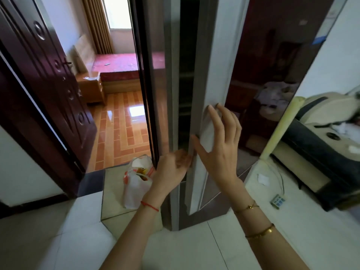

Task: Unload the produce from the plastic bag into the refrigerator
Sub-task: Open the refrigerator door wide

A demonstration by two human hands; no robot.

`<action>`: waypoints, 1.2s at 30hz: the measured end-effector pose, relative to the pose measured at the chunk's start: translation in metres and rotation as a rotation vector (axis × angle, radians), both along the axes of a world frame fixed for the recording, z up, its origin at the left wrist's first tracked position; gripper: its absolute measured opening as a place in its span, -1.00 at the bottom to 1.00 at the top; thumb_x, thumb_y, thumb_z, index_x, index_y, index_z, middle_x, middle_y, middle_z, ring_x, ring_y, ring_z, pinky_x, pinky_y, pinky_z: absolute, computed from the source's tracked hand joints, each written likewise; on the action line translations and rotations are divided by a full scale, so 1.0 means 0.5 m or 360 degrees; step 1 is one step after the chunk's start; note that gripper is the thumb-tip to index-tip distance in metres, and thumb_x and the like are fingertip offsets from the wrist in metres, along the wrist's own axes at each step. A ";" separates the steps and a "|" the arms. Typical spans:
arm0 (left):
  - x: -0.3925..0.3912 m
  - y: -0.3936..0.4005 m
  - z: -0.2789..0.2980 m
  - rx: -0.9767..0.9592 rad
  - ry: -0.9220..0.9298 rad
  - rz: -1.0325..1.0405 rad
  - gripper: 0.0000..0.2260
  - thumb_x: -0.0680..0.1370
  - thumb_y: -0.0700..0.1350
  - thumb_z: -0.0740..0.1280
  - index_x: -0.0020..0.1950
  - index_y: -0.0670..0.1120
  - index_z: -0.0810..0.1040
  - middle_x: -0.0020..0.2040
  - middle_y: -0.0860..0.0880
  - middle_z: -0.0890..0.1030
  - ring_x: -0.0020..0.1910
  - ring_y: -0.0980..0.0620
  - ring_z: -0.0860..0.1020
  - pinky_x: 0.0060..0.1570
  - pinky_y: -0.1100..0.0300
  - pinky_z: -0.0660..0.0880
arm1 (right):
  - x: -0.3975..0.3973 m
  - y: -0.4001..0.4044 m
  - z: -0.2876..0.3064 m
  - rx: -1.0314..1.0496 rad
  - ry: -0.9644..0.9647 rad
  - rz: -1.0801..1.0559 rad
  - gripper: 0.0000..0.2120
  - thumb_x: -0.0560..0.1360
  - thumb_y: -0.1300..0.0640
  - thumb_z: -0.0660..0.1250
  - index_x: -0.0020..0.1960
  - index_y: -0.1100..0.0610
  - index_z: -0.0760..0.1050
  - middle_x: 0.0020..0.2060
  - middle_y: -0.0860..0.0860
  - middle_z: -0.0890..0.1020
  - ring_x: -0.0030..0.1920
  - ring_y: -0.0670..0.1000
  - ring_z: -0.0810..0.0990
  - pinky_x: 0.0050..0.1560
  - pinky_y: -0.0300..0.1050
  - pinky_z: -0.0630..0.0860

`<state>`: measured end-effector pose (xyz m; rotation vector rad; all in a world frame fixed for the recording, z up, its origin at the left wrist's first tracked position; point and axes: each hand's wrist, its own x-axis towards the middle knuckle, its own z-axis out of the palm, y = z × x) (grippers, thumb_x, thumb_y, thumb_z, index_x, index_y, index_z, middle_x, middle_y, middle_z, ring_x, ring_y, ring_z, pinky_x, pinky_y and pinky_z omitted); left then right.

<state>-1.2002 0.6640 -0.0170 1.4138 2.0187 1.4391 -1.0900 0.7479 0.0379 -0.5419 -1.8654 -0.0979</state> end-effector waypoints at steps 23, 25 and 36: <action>0.352 0.022 0.069 0.0404 0.0551 -0.0257 -0.47 0.59 -0.03 0.21 0.54 -0.06 0.21 0.55 0.04 0.16 0.56 0.10 0.07 0.46 -0.21 0.24 | 0.495 -0.066 -0.003 0.0089 -0.0145 -0.0489 -0.36 0.51 0.17 0.40 0.49 0.24 0.18 0.47 0.18 0.32 0.51 0.22 0.23 0.46 0.23 0.27; 0.400 0.021 0.075 0.0363 0.0543 -0.0320 -0.48 0.58 -0.05 0.22 0.54 -0.05 0.21 0.55 0.00 0.20 0.55 0.07 0.10 0.47 -0.20 0.23 | 0.548 -0.062 -0.002 0.0054 -0.0140 -0.0532 -0.38 0.53 0.17 0.38 0.49 0.25 0.20 0.47 0.17 0.32 0.52 0.21 0.22 0.46 0.22 0.27; 0.618 0.070 0.087 0.0191 0.0685 -0.0593 -0.47 0.63 -0.10 0.21 0.57 -0.04 0.12 0.58 0.01 0.16 0.54 0.14 0.08 0.50 -0.05 0.22 | 0.801 0.001 0.014 -0.0169 -0.0087 -0.0884 -0.38 0.55 0.25 0.29 0.55 0.21 0.17 0.53 0.08 0.25 0.57 0.12 0.11 0.54 0.11 0.16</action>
